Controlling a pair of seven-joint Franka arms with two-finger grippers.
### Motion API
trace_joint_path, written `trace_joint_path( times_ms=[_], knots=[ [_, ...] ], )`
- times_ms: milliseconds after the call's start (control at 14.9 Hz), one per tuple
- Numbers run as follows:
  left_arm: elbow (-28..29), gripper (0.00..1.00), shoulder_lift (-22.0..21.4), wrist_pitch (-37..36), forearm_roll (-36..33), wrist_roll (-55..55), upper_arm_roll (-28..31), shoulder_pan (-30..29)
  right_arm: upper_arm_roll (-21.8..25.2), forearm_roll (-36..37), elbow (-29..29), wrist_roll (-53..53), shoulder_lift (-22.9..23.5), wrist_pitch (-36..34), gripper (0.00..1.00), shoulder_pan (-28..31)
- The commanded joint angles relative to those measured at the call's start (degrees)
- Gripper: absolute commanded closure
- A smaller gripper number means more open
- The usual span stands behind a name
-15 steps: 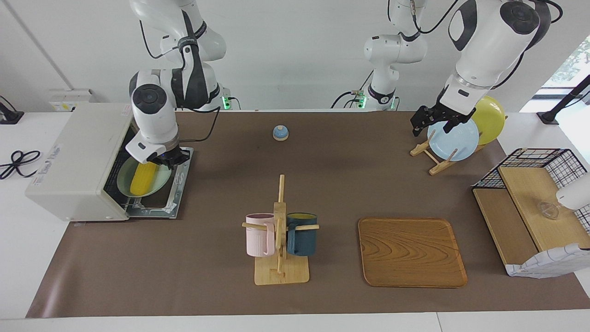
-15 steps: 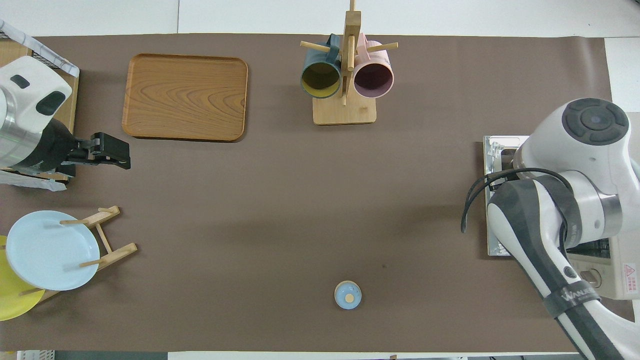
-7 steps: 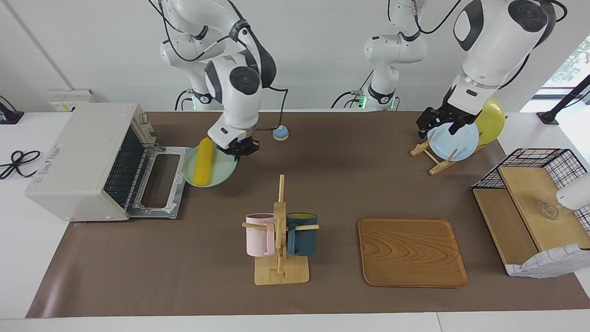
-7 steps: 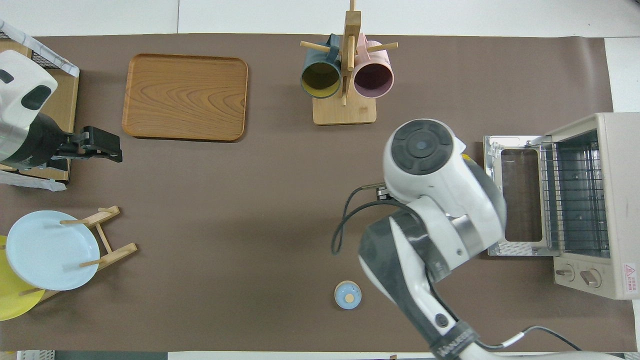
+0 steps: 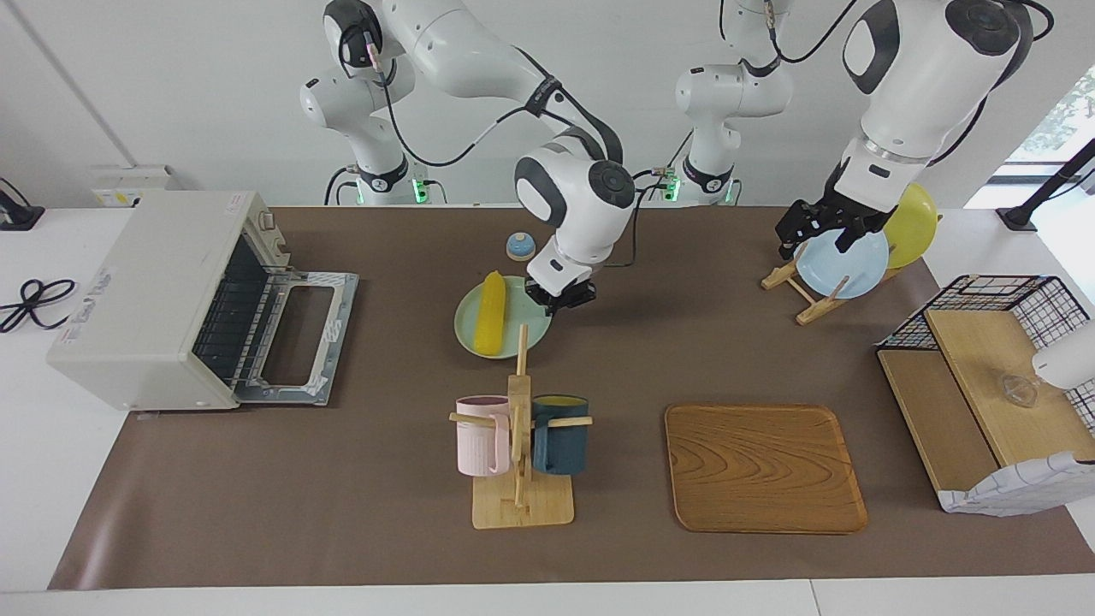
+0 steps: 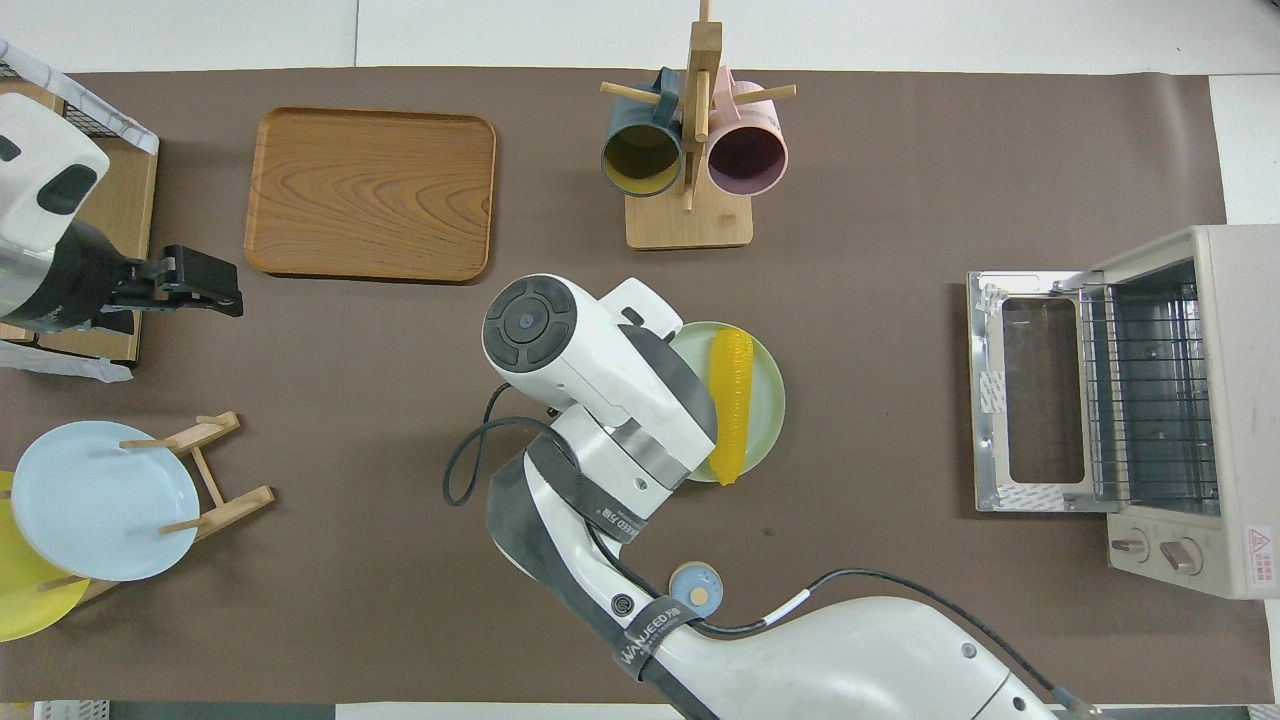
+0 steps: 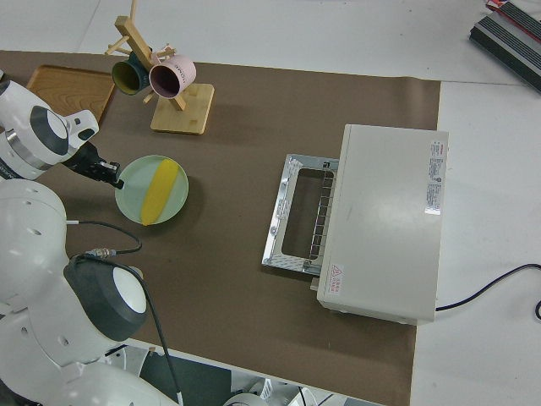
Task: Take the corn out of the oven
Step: 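Pull the plate with corn out and set it on the table center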
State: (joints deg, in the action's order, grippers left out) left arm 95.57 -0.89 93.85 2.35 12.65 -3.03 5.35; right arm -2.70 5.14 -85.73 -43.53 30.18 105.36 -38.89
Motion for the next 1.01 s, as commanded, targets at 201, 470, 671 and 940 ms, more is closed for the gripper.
trace_joint_path(
  times_ms=[201,470,671,940],
  knots=[
    [0.14,0.0,-0.43,1.68,-0.77,-0.17,-0.4,-1.05,-0.99,-4.78,-2.52,-0.85,-0.82,4.59,1.0,1.01],
    [0.32,0.0,-0.43,1.86,-0.77,-0.17,-0.49,-0.96,-0.9,-4.18,-0.59,-0.07,-1.26,2.93,0.49,1.19],
    [0.4,0.0,-0.43,2.21,-0.86,-0.34,-0.49,-0.87,-0.37,0.47,-1.02,3.09,-4.85,-0.93,0.48,3.46],
    [1.81,0.0,-0.69,3.53,-0.69,-0.25,-0.58,0.01,-0.29,1.09,-3.73,5.12,-8.64,-7.79,0.6,12.42]
  ],
)
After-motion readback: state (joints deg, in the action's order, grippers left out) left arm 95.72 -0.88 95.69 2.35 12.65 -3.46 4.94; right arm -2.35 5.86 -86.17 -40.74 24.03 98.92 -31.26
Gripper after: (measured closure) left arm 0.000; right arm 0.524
